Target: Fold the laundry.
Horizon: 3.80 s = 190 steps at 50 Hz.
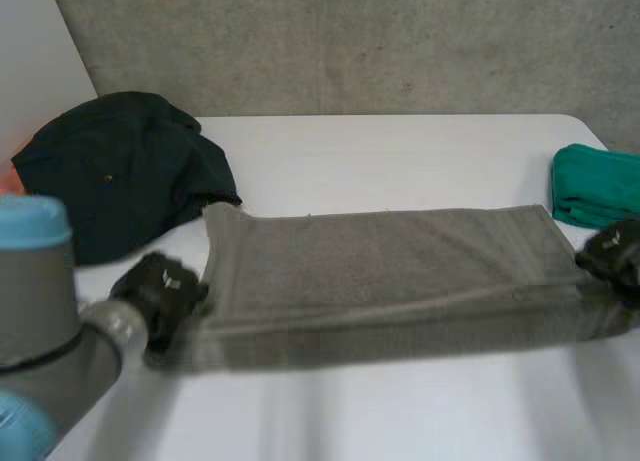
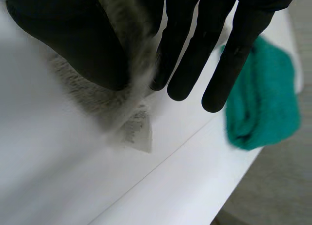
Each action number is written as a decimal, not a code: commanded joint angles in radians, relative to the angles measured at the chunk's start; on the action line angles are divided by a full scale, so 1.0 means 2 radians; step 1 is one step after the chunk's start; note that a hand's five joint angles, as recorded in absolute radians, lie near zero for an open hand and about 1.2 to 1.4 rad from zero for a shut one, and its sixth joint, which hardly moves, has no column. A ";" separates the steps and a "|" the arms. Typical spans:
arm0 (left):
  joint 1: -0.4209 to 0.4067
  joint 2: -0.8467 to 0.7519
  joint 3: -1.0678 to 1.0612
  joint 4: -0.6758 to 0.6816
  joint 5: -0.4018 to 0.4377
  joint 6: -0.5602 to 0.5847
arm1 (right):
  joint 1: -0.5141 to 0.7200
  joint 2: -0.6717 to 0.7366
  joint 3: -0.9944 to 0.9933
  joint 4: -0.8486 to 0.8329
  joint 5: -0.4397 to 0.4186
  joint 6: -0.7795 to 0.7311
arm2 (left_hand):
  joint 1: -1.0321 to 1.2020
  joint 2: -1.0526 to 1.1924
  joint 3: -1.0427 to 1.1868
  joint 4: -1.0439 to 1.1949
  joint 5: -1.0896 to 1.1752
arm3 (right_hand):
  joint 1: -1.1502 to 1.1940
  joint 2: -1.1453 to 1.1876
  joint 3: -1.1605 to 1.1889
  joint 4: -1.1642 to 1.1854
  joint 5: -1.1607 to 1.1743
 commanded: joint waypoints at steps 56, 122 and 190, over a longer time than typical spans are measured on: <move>-0.024 -0.138 0.181 0.228 -0.008 -0.115 | -0.015 0.153 -0.114 -0.146 -0.104 0.206 | -0.483 -0.512 -0.510 -0.515 -0.500 | -0.337 -0.349 -0.356 -0.360 -0.355; -0.124 -0.091 0.151 0.230 -0.011 -0.152 | 0.151 0.065 0.064 -0.202 -0.061 0.287 | -0.483 -0.512 -0.510 -0.515 -0.500 | -0.348 -0.360 -0.367 -0.371 -0.366; -0.214 -0.371 0.489 -0.015 -0.099 -0.286 | 0.153 0.136 -0.142 -0.052 -0.118 0.522 | -0.456 -0.486 -0.483 -0.488 -0.473 | -0.489 -0.501 -0.507 -0.512 -0.507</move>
